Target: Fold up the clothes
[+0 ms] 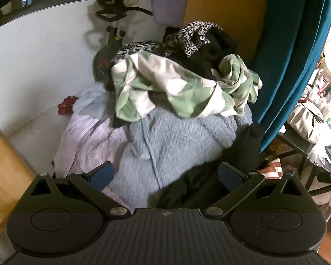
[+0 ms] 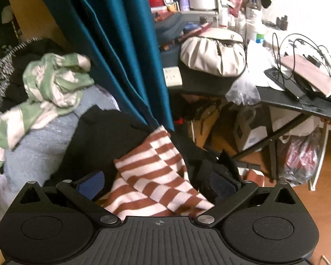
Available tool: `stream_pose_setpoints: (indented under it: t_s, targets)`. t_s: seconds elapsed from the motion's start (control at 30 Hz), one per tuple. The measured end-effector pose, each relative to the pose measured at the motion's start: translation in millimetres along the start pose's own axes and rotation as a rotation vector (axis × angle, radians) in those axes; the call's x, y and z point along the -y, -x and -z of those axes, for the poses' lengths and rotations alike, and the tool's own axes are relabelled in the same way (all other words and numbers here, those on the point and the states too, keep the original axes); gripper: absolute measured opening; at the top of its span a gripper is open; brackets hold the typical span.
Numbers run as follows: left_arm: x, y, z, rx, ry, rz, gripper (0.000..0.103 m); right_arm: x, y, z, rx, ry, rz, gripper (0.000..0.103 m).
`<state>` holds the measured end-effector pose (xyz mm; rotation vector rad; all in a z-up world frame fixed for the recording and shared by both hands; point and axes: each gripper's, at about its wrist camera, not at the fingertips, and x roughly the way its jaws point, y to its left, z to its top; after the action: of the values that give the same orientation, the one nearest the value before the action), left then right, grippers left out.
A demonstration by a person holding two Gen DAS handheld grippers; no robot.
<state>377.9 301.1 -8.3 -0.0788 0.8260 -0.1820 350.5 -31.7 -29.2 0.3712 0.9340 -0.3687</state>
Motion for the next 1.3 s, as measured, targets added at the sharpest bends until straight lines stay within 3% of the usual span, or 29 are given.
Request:
stream_pose_setpoints:
  t_s: [0.6,0.7,0.97,1.3]
  targets:
    - [-36,-146,-37,-0.157,-0.215,0.092,0.102,-64,-110,70,-0.229,-0.041,0.233,0.102]
    - [-35,-166,-39,-0.181,-0.235,0.100,0.102,-63,-118,74,-0.233,-0.098,0.239,0.102]
    - [-38,-195,-36,-0.235,-0.258,0.155,0.103,-69,-124,82,-0.205,-0.076,0.265,0.102]
    - [-33,-203,-24,-0.213,-0.307,0.151,0.103,-69,-124,89,-0.155,-0.059,0.271,0.102]
